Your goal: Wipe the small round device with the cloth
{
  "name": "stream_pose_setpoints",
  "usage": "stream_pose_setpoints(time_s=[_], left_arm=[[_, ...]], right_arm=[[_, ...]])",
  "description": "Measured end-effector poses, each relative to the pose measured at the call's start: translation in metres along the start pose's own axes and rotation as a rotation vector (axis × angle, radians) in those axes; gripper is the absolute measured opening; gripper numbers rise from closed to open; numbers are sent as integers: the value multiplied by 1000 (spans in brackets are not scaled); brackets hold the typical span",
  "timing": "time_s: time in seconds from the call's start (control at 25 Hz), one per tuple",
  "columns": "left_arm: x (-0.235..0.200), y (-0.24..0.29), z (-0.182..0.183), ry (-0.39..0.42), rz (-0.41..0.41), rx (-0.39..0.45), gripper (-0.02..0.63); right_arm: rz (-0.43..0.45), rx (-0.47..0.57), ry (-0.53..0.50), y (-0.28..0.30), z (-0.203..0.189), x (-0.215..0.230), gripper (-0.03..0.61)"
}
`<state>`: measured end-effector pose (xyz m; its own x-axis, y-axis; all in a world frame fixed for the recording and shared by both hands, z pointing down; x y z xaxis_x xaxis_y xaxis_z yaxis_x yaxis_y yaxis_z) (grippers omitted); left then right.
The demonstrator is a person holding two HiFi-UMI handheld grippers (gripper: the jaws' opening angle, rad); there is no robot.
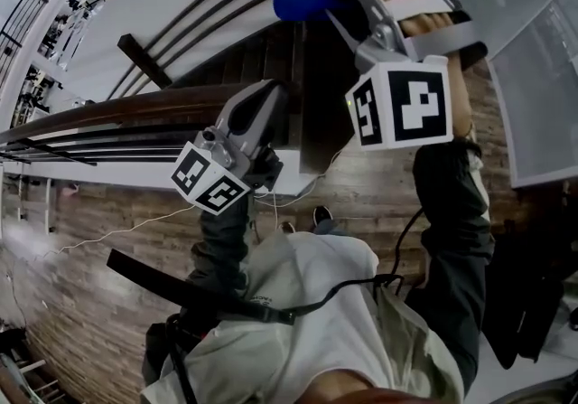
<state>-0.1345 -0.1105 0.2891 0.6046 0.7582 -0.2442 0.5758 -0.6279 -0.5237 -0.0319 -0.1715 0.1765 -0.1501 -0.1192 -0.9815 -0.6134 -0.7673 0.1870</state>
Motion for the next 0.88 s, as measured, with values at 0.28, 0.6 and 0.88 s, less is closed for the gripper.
stream_pose_setpoints(time_s=[0.28, 0.6, 0.88], left_arm=[[0, 2, -5, -14, -4, -6, 3], [-6, 5, 20, 36, -9, 32, 2], [-7, 51, 46, 134, -75, 88, 2]], right_arm=[[-52, 5, 189, -29, -21, -21, 35], [-246, 116, 495, -63, -58, -14, 35], [-561, 94, 503, -82, -87, 76, 35]])
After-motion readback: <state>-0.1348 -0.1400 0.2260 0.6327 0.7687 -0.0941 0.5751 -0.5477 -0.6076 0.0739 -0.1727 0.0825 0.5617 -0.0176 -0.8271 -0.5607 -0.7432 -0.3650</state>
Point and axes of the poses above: the fingertips, and each gripper's own axes: y forward along the fingers, x to its right, z out of its top, the point moved 5 cm from there along -y, backward along the fingers, and after that the axes turned 8 degrees about x, right-handed, at the moved point
